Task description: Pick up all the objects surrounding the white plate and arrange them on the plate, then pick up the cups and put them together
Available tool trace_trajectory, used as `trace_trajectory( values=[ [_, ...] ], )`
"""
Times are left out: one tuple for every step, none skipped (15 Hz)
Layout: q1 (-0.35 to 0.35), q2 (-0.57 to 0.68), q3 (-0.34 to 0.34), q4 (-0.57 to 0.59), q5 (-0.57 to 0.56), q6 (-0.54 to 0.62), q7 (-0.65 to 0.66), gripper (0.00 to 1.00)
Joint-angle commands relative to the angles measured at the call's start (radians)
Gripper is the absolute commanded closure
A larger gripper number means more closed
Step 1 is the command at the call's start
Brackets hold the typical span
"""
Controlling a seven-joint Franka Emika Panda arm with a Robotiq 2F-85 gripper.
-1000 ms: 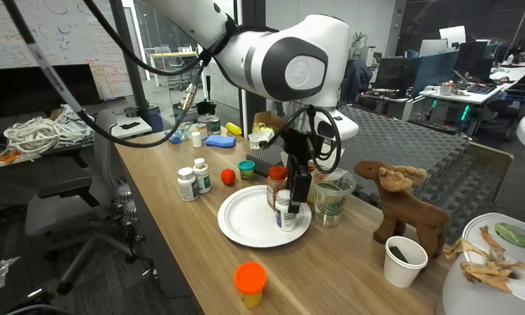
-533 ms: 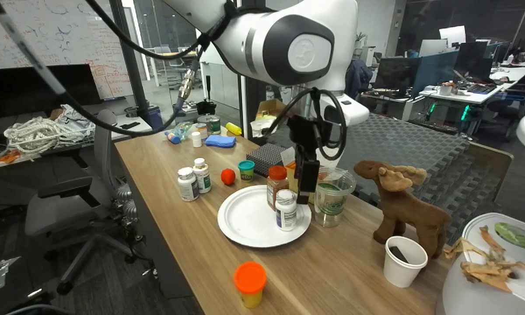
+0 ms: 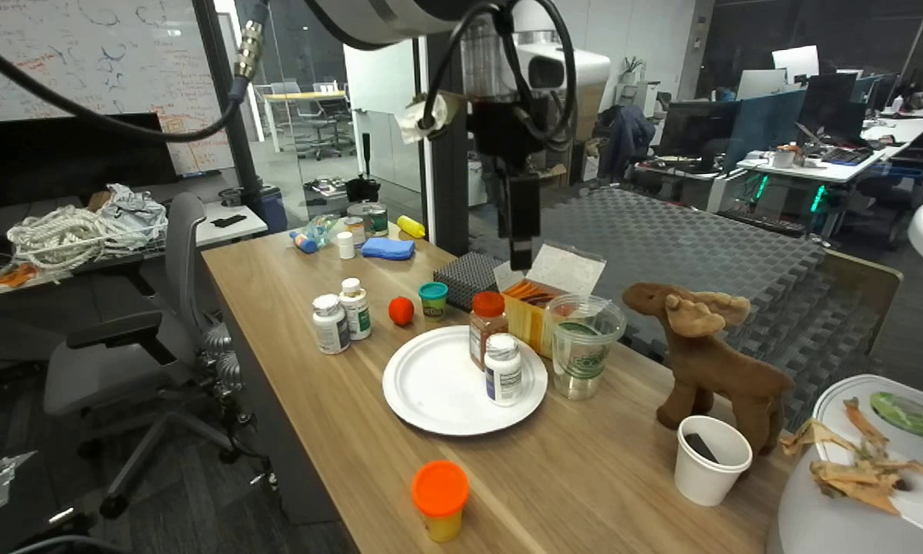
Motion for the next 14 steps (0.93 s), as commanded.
trace_trajectory(
  values=[
    [0.041, -0.076, 0.048, -0.064, -0.066, -0.018, -0.041, 0.0],
    [0.052, -0.073, 0.065, -0.07, -0.073, -0.024, -0.047, 0.0],
    [0.062, -0.07, 0.079, -0.075, -0.076, -0.034, -0.053, 0.0],
    [0.072, -0.066, 0.087, -0.082, -0.089, -0.032, -0.045, 0.0],
    [0.077, -0.066, 0.092, -0.093, -0.098, -0.036, -0.041, 0.0],
    [0.082, -0.069, 0.09, -0.11, -0.12, -0.029, -0.024, 0.0],
    [0.085, -0.082, 0.084, -0.137, -0.14, -0.025, -0.009, 0.0],
    [0.084, -0.099, 0.078, -0.169, -0.158, -0.018, 0.004, 0.0],
    [0.079, -0.12, 0.072, -0.207, -0.175, -0.008, 0.014, 0.0],
    [0.073, -0.139, 0.067, -0.238, -0.187, -0.002, 0.02, 0.0],
    [0.064, -0.157, 0.058, -0.275, -0.199, 0.015, 0.034, 0.0],
    [0.051, -0.173, 0.05, -0.307, -0.2, 0.022, 0.04, 0.0],
    [0.038, -0.189, 0.043, -0.336, -0.202, 0.03, 0.05, 0.0],
    [0.022, -0.212, 0.035, -0.376, -0.193, 0.046, 0.057, 0.0]
  ],
)
